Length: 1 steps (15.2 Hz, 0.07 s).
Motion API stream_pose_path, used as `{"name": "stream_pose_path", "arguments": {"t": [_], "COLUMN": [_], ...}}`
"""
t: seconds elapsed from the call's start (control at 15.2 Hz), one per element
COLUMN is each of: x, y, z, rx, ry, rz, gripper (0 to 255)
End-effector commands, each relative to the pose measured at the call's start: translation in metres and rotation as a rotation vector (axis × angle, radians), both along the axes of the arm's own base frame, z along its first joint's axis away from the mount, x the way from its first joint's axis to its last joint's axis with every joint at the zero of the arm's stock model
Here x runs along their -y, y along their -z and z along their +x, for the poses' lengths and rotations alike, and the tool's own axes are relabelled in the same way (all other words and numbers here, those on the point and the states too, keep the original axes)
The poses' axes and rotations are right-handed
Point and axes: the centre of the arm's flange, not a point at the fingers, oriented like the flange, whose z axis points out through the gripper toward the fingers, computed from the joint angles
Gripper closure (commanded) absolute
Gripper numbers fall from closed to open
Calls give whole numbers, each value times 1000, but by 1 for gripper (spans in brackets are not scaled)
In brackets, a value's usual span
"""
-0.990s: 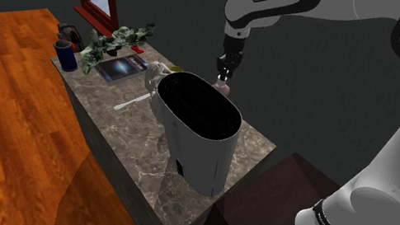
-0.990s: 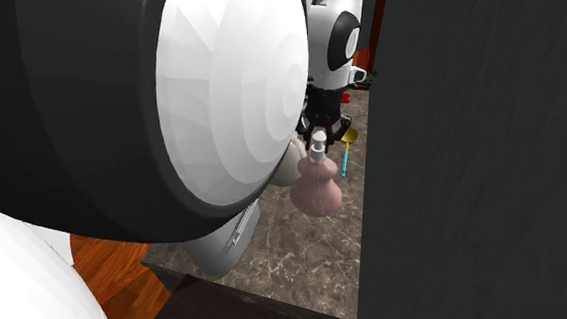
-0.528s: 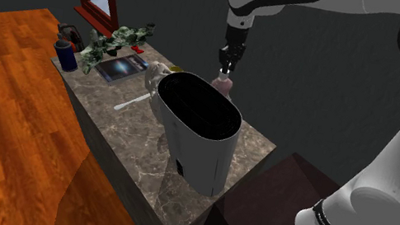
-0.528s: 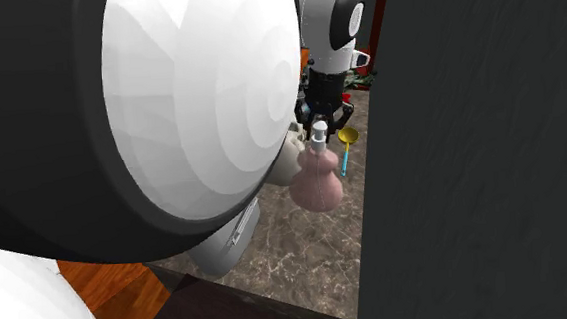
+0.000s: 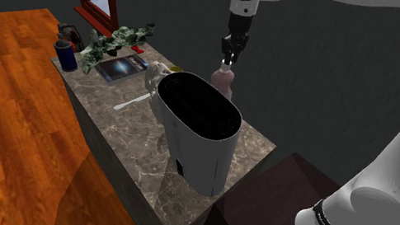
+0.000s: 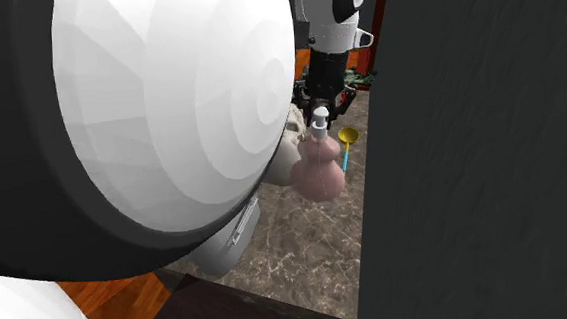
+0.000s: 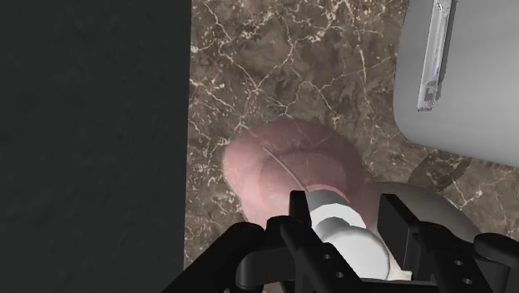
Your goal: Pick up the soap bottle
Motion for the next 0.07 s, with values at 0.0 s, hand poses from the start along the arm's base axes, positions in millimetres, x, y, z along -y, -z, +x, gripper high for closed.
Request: {"name": "stream_pose_path", "arguments": {"t": [0.0], "x": [0], "y": [-4], "z": [1], "rx": [1], "ry": [0], "rz": [0], "gripper": [255]}}
